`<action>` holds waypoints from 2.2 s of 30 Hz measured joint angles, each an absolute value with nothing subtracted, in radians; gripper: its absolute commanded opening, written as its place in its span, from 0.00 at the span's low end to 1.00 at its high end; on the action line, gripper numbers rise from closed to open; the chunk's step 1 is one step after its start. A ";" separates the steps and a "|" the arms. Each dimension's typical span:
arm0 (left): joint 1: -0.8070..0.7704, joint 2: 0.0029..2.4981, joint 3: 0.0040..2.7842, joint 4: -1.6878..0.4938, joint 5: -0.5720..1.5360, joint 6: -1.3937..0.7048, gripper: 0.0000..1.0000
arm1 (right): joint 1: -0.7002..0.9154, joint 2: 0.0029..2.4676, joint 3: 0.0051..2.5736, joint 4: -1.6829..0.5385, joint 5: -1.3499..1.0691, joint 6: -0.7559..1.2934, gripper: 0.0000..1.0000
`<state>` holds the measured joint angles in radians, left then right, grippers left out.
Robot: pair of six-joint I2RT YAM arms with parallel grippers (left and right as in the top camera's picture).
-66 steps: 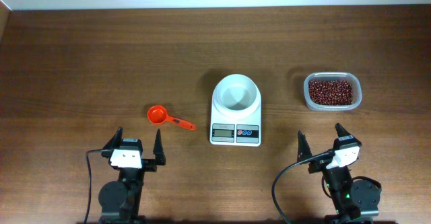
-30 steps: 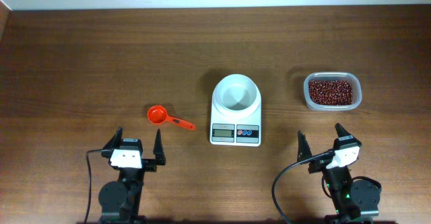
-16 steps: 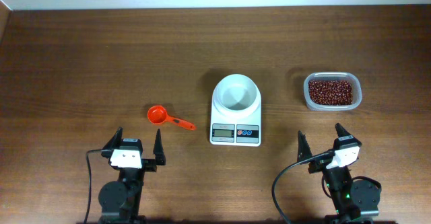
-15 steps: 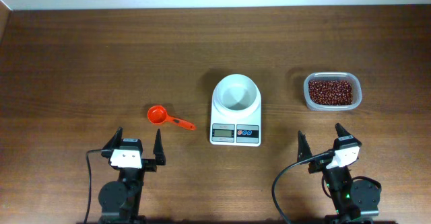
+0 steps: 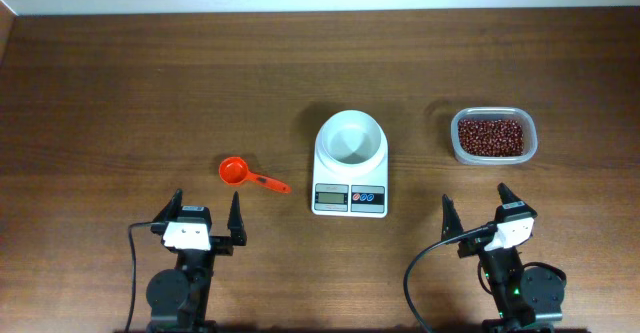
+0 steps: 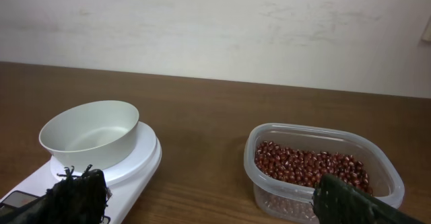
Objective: Scoop and weigh 50g on scale
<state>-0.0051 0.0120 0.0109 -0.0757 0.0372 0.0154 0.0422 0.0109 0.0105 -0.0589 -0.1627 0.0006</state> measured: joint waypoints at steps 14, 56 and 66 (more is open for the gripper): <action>-0.005 0.012 0.011 -0.076 0.037 0.014 0.99 | 0.042 0.011 0.010 -0.059 -0.163 0.001 0.99; -0.005 0.012 0.054 -0.164 0.109 -0.043 0.99 | 0.042 0.011 0.010 -0.059 -0.163 0.000 0.99; -0.005 0.025 0.290 -0.420 0.123 -0.065 0.99 | 0.042 0.011 0.010 -0.059 -0.163 0.001 0.99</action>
<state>-0.0048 0.0254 0.2897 -0.4198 0.1234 -0.0654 0.0422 0.0113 0.0105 -0.0593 -0.1627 0.0006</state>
